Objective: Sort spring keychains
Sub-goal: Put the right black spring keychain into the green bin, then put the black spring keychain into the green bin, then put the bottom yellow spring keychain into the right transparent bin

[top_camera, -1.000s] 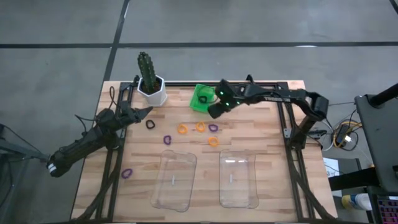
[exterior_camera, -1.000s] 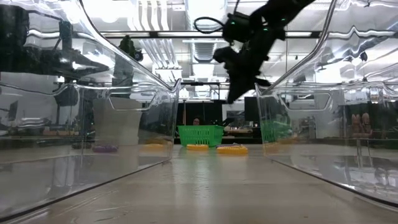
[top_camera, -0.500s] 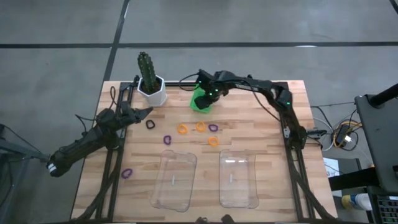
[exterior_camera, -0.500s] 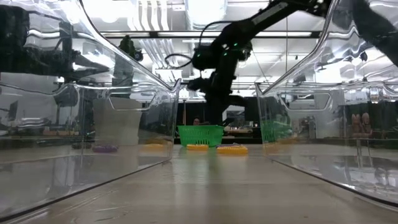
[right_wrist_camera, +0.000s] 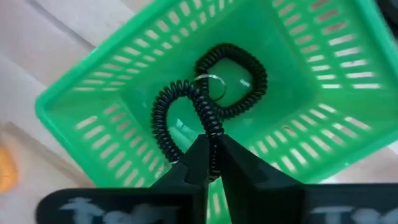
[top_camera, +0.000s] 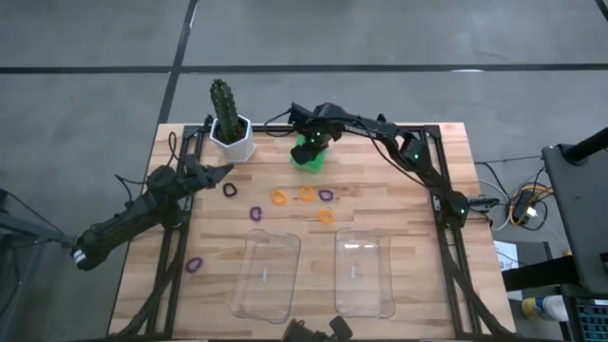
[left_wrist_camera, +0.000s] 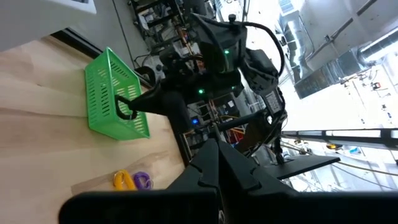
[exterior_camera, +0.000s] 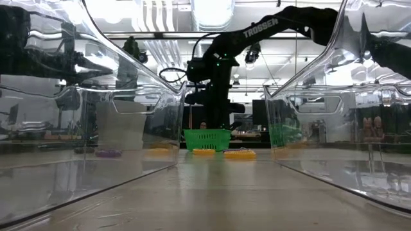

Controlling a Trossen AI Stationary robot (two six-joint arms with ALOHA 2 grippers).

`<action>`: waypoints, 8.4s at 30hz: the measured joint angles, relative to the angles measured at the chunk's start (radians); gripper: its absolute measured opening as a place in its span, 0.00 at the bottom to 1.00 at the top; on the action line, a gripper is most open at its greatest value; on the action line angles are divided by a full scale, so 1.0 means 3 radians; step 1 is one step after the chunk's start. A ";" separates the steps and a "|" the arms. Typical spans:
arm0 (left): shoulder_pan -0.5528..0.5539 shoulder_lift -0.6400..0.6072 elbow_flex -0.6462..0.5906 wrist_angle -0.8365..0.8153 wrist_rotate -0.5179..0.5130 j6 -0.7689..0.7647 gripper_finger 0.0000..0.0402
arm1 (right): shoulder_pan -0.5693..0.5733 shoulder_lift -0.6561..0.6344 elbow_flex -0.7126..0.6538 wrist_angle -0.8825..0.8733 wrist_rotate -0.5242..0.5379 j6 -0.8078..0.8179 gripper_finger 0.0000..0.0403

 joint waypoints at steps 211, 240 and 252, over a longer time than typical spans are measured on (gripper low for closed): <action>-0.0511 0.6498 0.5323 -0.2181 -0.0293 0.2864 0.02 | 0.0637 -0.2069 -0.0011 -0.1238 0.0494 0.0176 0.54; -0.0658 0.5766 0.5368 -0.2377 -0.0033 0.2779 0.27 | 0.0762 -0.2105 -0.0408 -0.1314 0.0542 0.0026 0.46; -0.0730 0.4949 0.4970 -0.2617 -0.0141 0.2632 0.01 | 0.0735 -0.2578 -0.1403 -0.0430 -0.0033 0.0026 0.02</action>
